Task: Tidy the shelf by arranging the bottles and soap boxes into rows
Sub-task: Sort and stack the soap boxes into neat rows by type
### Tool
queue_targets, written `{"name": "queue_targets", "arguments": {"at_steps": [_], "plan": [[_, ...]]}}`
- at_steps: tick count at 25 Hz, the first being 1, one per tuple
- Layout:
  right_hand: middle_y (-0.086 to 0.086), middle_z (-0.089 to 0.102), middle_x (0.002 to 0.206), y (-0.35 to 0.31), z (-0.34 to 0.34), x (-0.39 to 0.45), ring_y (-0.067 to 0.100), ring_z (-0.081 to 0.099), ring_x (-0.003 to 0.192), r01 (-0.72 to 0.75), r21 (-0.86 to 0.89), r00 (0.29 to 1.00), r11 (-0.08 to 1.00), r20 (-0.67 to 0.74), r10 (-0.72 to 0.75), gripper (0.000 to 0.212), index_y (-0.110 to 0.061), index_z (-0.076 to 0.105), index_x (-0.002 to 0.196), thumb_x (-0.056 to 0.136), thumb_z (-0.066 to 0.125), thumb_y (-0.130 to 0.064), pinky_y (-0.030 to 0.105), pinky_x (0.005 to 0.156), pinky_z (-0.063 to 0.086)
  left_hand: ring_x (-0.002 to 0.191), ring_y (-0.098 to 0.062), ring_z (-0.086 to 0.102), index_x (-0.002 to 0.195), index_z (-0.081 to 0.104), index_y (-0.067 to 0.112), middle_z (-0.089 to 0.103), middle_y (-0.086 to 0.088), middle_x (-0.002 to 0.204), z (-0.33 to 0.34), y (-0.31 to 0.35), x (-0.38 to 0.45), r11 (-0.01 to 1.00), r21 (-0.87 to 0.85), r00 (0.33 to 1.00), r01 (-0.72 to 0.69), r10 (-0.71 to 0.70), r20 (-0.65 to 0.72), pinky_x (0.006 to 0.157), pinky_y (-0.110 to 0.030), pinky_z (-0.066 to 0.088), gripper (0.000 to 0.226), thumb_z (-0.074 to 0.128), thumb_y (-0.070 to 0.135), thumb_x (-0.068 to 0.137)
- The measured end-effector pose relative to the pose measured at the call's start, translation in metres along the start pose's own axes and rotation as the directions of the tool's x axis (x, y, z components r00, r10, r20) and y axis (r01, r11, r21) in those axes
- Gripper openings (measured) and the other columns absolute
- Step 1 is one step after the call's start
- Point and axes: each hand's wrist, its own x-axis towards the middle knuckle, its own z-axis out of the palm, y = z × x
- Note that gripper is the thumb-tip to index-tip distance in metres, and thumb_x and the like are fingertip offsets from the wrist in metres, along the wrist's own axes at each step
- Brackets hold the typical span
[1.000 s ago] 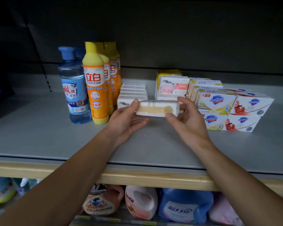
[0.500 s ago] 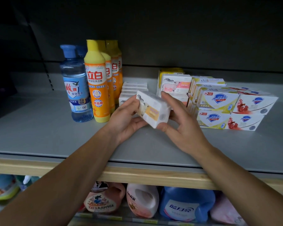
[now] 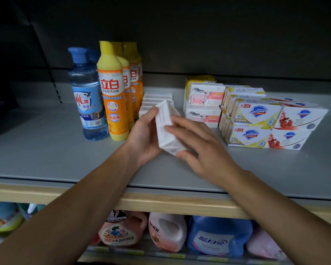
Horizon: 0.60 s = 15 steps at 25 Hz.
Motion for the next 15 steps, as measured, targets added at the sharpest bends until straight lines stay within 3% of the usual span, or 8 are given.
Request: {"name": "queue_targets", "arguments": {"at_steps": [2, 6, 8, 10, 12, 15], "plan": [[-0.004, 0.040, 0.148, 0.004, -0.004, -0.003, 0.008, 0.038, 0.135, -0.125, 0.112, 0.992, 0.986, -0.007, 0.127, 0.067, -0.019, 0.047, 0.143, 0.081, 0.070, -0.007, 0.015, 0.111, 0.025, 0.109, -0.033, 0.065, 0.134, 0.053, 0.013, 0.062, -0.018, 0.124, 0.000, -0.001, -0.001, 0.996, 0.023, 0.996, -0.089, 0.090, -0.026, 0.088, -0.049, 0.054, 0.044, 0.049, 0.036, 0.096], [-0.011, 0.046, 0.130, 0.004, 0.002, -0.002, -0.007, 0.041, 0.115, -0.261, 0.132, 0.965, 0.956, 0.025, 0.260, 0.077, -0.023, 0.043, 0.141, 0.072, 0.079, -0.028, 0.004, 0.095, 0.029, 0.097, -0.029, 0.071, 0.111, 0.064, 0.012, 0.072, -0.015, 0.108, 0.000, -0.006, -0.001, 0.976, 0.147, 0.980, -0.158, 0.174, -0.101, 0.070, -0.042, 0.059, 0.021, 0.053, 0.025, 0.097], [-0.011, 0.054, 0.122, 0.008, 0.003, -0.002, 0.000, 0.051, 0.107, -0.385, 0.173, 0.913, 0.907, -0.071, 0.401, 0.066, -0.025, 0.046, 0.133, 0.075, 0.076, -0.033, 0.013, 0.091, 0.039, 0.096, -0.027, 0.072, 0.104, 0.068, 0.016, 0.075, -0.009, 0.100, -0.001, -0.007, -0.001, 0.969, 0.183, 0.978, -0.164, 0.184, -0.096, 0.069, -0.041, 0.059, 0.016, 0.057, 0.023, 0.095], [-0.009, 0.062, 0.115, 0.017, 0.000, -0.004, 0.011, 0.062, 0.103, -0.503, 0.300, 0.823, 0.811, -0.119, 0.555, 0.052, -0.025, 0.049, 0.127, 0.082, 0.075, -0.026, 0.025, 0.087, 0.051, 0.097, -0.023, 0.072, 0.106, 0.068, 0.017, 0.075, -0.006, 0.100, -0.002, -0.007, -0.003, 0.927, 0.303, 0.970, -0.222, 0.242, -0.028, 0.070, -0.037, 0.059, 0.021, 0.063, 0.026, 0.088], [-0.009, 0.065, 0.111, 0.025, -0.003, -0.007, 0.013, 0.065, 0.102, -0.577, 0.381, 0.764, 0.722, -0.061, 0.643, 0.045, -0.023, 0.051, 0.124, 0.085, 0.073, -0.016, 0.032, 0.089, 0.055, 0.099, -0.018, 0.070, 0.110, 0.068, 0.018, 0.074, -0.002, 0.104, -0.006, -0.009, -0.004, 0.768, 0.570, 0.944, -0.291, 0.327, 0.041, 0.075, -0.031, 0.059, 0.027, 0.066, 0.029, 0.085], [-0.002, 0.066, 0.111, 0.032, -0.001, -0.011, 0.015, 0.067, 0.099, -0.654, 0.292, 0.740, 0.698, 0.053, 0.671, 0.043, -0.019, 0.050, 0.125, 0.087, 0.071, -0.015, 0.036, 0.090, 0.053, 0.099, -0.008, 0.064, 0.113, 0.067, 0.025, 0.069, 0.012, 0.105, -0.013, -0.009, -0.001, 0.364, 0.902, 0.886, -0.233, 0.461, 0.043, 0.078, -0.022, 0.056, 0.026, 0.066, 0.033, 0.089]]}}
